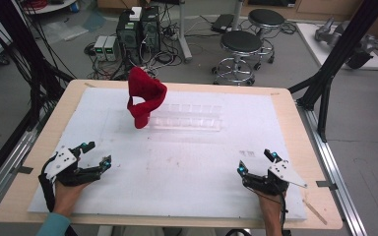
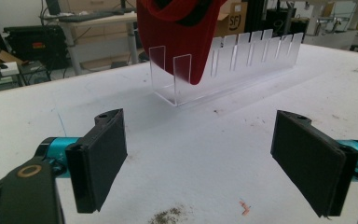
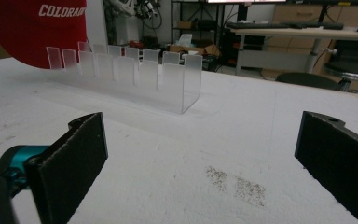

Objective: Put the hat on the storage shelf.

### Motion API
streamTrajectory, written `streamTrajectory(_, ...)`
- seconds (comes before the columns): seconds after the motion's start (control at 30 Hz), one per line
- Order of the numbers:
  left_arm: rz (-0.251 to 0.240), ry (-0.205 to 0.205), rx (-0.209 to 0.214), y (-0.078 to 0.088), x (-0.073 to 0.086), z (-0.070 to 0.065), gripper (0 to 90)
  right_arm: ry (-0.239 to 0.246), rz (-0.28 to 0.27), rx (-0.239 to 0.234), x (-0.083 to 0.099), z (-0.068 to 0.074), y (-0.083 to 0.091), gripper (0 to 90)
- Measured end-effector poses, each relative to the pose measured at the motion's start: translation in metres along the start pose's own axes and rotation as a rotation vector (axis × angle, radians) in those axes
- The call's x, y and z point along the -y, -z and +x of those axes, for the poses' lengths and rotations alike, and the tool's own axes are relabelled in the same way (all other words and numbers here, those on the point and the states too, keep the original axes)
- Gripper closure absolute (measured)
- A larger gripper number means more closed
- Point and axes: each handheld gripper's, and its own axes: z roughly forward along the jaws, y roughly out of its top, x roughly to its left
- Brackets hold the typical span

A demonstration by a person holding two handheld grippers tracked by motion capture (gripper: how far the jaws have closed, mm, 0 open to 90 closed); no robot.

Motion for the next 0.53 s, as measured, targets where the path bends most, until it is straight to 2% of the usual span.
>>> streamTrajectory(0.13, -0.030, 0.005, -0.014, 0.0027, 0.0013, -0.0001, 18.6, 0.016, -0.014, 0.024, 0.0007, 0.0028, 0.0011, 1.3)
streamTrajectory(0.33, -0.029, 0.005, -0.027, 0.0027, 0.0016, -0.0004, 18.8, 0.003, -0.015, 0.034, 0.0009, 0.0021, 0.0015, 1.3)
streamTrajectory(0.53, -0.049, 0.020, -0.037, 0.0046, 0.0025, 0.0005, 18.6, 0.020, -0.009, 0.042, 0.0007, 0.0036, 0.0010, 1.2)
